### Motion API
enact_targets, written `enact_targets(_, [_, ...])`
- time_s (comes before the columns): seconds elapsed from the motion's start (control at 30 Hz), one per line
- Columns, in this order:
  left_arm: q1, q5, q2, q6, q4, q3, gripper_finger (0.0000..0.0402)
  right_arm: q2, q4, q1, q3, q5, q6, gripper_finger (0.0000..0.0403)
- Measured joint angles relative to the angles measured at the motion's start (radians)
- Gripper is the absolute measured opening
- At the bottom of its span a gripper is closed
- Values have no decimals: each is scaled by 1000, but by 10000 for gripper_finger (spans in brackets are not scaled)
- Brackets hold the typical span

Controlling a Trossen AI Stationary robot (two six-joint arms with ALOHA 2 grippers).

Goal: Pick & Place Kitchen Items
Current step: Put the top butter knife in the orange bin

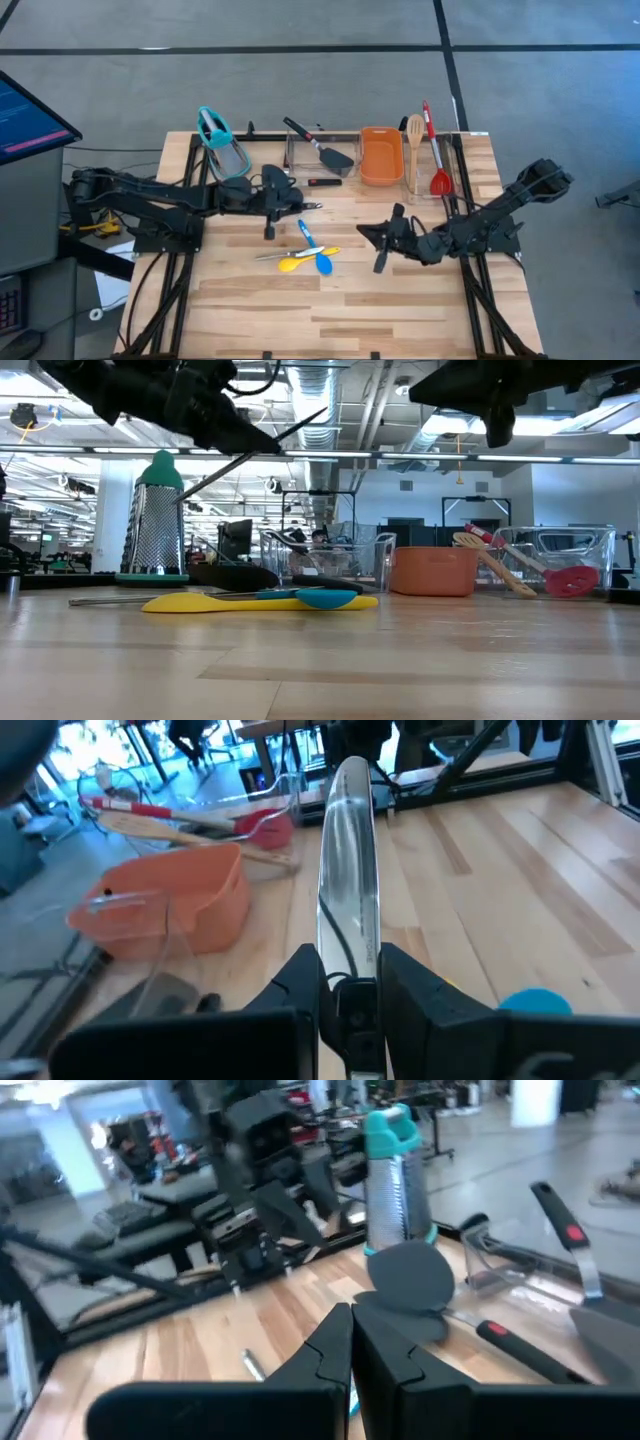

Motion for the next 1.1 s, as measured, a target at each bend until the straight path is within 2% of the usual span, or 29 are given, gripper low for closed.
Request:
enact_targets(0.27, [0, -29, 0, 51, 52, 60, 42, 71, 15, -104, 1, -7, 101, 1])
enact_targets(0.4, [-10, -30, 0, 91, 74, 76, 40, 132, 56, -164, 2, -105, 125, 1])
enact_targets(0.5, [-15, -35, 0, 100, 86, 86, 42, 185, 174, -198, 2, -133, 116, 1])
enact_targets(0.63, [-15, -38, 0, 100, 81, 86, 40, 255, 395, -230, 19, -137, 9, 7])
enact_targets(0.73, [-15, -42, 0, 100, 80, 86, 41, 307, 502, -257, 63, -205, -40, 33])
enact_targets(0.8, [-15, -42, 0, 100, 82, 86, 42, 338, 512, -273, 106, -233, -47, 60])
enact_targets(1.0, [-15, -68, 0, 108, 81, 86, 41, 434, 508, -296, 241, -236, -51, 157])
enact_targets(1.1, [-15, -85, 0, 132, 80, 86, 43, 466, 503, -295, 291, -238, -89, 192])
